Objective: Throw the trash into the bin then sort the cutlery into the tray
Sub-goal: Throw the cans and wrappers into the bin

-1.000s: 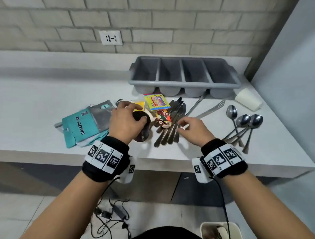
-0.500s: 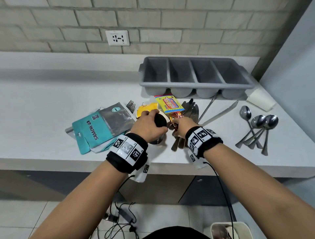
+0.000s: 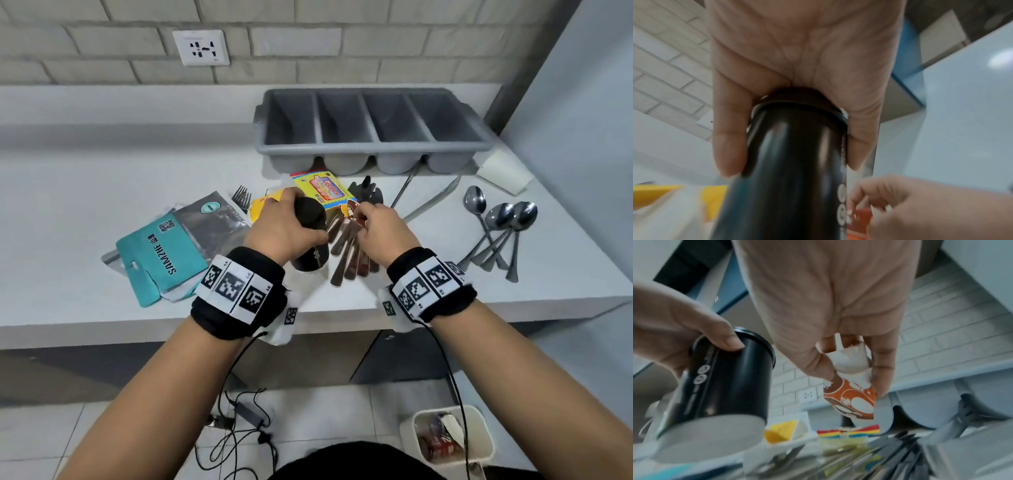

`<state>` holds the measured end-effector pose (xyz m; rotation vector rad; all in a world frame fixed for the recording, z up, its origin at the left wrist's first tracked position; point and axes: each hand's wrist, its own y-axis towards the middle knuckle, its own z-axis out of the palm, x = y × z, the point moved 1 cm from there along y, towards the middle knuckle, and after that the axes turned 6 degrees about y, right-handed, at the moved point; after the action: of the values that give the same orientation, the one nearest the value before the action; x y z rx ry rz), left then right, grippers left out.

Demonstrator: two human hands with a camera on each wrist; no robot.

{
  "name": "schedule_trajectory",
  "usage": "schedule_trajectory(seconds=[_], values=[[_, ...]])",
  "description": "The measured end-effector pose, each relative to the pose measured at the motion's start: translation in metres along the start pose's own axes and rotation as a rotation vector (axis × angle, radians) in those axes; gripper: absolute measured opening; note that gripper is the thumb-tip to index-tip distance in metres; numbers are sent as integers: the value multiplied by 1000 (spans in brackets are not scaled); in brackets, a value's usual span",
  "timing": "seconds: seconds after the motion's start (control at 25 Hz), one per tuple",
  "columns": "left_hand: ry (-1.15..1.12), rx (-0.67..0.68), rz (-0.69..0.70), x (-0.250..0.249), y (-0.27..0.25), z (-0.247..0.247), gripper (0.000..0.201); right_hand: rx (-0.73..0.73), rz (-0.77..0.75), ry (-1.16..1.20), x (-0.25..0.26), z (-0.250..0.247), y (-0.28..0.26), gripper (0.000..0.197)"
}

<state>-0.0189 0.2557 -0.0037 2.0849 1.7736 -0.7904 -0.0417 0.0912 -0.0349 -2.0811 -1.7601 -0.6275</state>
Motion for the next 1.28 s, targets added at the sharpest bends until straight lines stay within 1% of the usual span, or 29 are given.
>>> schedule_trajectory(seconds=[0.08,0.12,0.16,0.28,0.36,0.44,0.52,0.64,0.8,0.88,0.96,1.04,1.12,1.2,1.28], values=[[-76,9,66,-18,-8,1,74,-87,26,120,-18,-18,-27,37],[-110,47,106,-31,-14,7,73,-141,42,177,-32,-28,-42,36],[-147,104,145,-50,-20,23,72,-198,85,235,-55,-38,-62,34],[-304,172,259,-79,-40,56,74,-355,149,427,-98,-50,-107,32],[-309,264,320,-103,-62,100,74,-491,231,532,-142,-57,-150,31],[-267,395,363,-127,-87,150,75,-590,353,555,-189,-57,-194,31],[-206,527,370,-144,-108,205,76,-628,504,540,-237,-50,-233,28],[-101,644,349,-154,-123,274,75,-638,679,544,-292,-31,-270,23],[76,793,252,-140,-129,368,73,-599,868,549,-355,17,-304,27],[152,837,202,-125,-126,410,73,-532,1020,582,-383,52,-313,31],[216,879,187,-108,-120,450,72,-470,1172,636,-408,91,-318,31],[307,959,218,-89,-114,505,72,-461,1284,706,-438,138,-318,30],[368,977,248,-64,-105,566,70,-475,1326,774,-473,189,-312,32],[401,953,252,-38,-95,626,70,-457,1376,791,-508,236,-305,34],[403,965,239,-15,-86,671,69,-467,1419,818,-538,271,-298,33]])
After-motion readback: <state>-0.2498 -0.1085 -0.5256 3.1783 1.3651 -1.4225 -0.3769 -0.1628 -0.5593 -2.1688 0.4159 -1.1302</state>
